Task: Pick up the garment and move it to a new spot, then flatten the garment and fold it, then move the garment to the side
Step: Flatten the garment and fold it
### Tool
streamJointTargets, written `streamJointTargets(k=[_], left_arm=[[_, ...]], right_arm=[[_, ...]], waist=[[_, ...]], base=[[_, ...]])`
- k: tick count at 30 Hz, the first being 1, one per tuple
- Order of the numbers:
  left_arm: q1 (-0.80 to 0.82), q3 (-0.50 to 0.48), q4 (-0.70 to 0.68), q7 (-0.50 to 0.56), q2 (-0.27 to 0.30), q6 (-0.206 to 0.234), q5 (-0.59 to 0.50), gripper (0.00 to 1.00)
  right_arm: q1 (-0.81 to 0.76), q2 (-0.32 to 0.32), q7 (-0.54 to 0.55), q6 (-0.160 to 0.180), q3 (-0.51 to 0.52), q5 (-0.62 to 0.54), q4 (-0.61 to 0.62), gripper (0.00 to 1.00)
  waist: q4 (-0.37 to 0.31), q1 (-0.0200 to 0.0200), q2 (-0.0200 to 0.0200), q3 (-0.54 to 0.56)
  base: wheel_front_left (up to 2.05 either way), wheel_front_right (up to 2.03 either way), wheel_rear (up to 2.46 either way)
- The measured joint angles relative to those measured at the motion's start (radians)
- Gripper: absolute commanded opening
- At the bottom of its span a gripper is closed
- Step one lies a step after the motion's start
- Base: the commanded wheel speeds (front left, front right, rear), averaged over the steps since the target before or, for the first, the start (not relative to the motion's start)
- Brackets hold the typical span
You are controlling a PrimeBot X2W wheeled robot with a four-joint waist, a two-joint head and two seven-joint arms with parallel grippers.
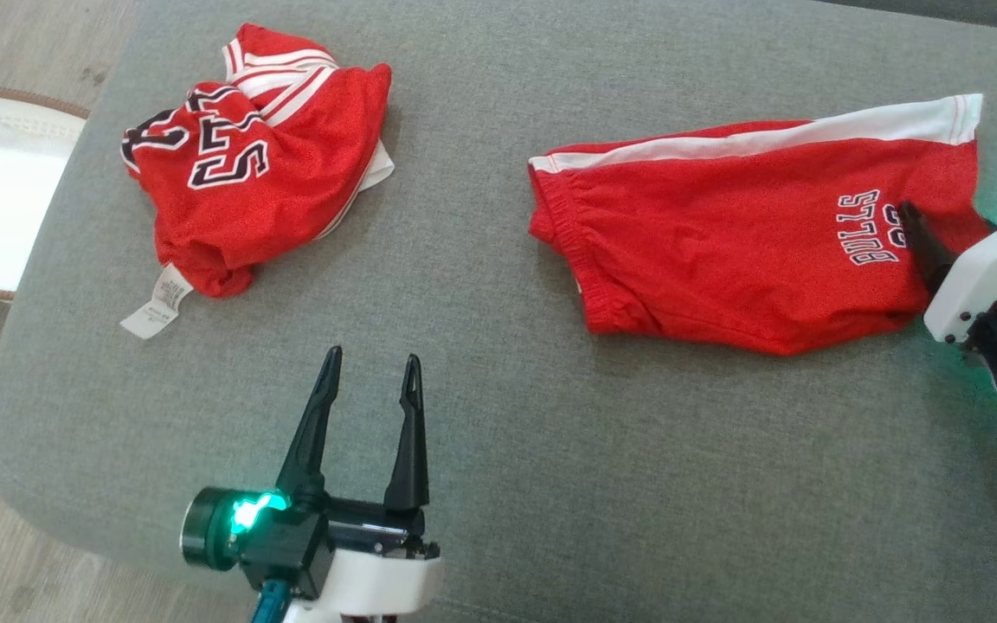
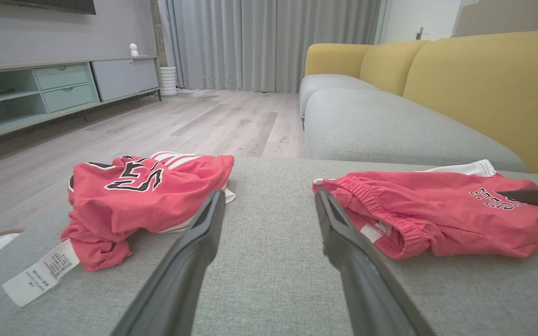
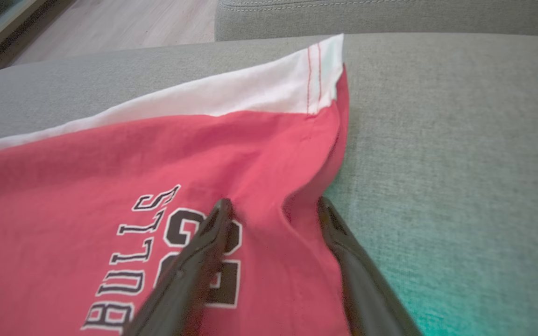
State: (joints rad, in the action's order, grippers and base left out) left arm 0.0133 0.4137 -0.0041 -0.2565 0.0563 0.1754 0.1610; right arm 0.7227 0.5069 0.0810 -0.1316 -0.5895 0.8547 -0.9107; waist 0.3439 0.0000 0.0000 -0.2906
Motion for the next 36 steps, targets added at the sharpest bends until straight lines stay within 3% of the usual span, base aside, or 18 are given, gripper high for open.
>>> streamJointTargets(k=[1,2,9,18,27,36], left_arm=[[0.0,0.0,0.0,0.0,0.0,0.0,-0.003,1.0],[0.0,0.0,0.001,0.0,0.0,-0.001,-0.003,1.0],[-0.001,-0.008,0.003,0.0,-0.001,-0.01,-0.004,1.0],[-0.001,-0.032,0.003,0.0,-0.002,-0.019,-0.016,1.0],[0.002,-0.037,0.007,0.0,-0.003,-0.032,-0.023,1.0],[0.001,-0.034,0.023,0.0,-0.003,-0.032,-0.023,1.0]], right_arm=[[0.0,0.002,0.0,0.0,-0.006,0.001,0.001,0.28],[0.0,0.003,-0.002,0.0,-0.009,0.003,0.001,0.0],[-0.001,0.005,-0.057,0.0,-0.012,0.01,-0.021,0.0],[0.005,0.018,-0.134,0.0,0.008,0.016,-0.074,0.0],[0.028,0.093,-0.179,0.0,0.02,-0.023,-0.117,0.0],[0.087,0.076,-0.217,0.0,0.022,-0.038,-0.013,0.0]], waist=[[-0.002,0.0,0.0,0.001],[-0.004,0.0,0.0,0.001],[-0.032,0.0001,0.0,0.007],[-0.138,0.0,0.0,0.007],[-0.255,0.0,0.0,0.007],[-0.267,0.0,0.0,0.021]], base=[[0.0,0.0,0.0],[0.0,0.0,0.0],[0.0,0.0,0.0],[0.0,0.0,0.0],[0.0,0.0,0.0],[0.0,0.0,0.0]])
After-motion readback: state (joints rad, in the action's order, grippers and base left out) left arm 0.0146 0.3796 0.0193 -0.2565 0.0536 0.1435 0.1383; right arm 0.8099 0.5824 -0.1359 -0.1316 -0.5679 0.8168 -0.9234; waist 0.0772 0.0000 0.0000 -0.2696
